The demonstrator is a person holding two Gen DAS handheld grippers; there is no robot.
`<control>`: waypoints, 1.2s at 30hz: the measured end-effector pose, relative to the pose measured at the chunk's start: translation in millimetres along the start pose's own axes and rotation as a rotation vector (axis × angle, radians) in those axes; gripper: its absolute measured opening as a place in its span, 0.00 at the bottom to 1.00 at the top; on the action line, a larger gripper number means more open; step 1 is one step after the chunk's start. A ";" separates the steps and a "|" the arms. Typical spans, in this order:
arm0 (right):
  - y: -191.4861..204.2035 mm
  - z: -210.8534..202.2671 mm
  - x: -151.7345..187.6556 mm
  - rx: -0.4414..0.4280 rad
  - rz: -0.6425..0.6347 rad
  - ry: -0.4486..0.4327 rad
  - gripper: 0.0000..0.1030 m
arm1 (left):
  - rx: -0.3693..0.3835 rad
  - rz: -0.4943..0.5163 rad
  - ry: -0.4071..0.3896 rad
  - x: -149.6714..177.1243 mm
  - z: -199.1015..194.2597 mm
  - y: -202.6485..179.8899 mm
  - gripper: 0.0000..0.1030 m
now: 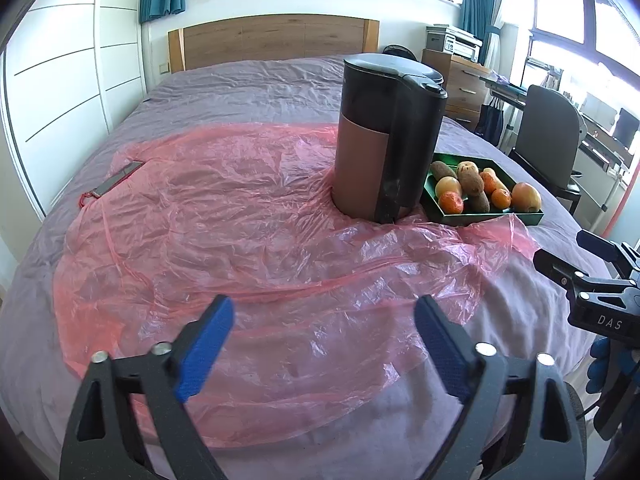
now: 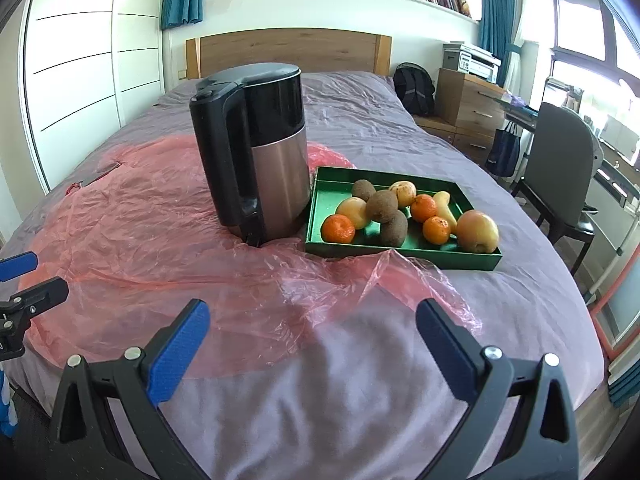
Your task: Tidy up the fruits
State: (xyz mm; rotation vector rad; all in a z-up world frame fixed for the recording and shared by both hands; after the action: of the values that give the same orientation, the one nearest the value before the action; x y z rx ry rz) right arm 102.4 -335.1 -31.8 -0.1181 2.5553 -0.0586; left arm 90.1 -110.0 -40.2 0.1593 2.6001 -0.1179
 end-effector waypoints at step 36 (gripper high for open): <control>-23.0 -0.4 2.1 0.000 0.044 -0.014 1.00 | -0.008 -0.008 -0.014 -3.4 -2.9 -4.8 0.99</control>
State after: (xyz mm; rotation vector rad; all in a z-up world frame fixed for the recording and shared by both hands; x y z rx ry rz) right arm 102.0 -358.1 -31.1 -0.0618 2.5427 -0.0413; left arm 90.8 -114.7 -35.7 0.1446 2.5869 -0.1108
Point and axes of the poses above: each gripper's, at about its wrist camera, not at the fingertips, and z roughly the way its jaws point, y to its left, x to its underside, the point moved 8 cm from there along z, roughly the way its jaws point, and after that the axes turned 15 degrees about y, right-handed, at the moved point
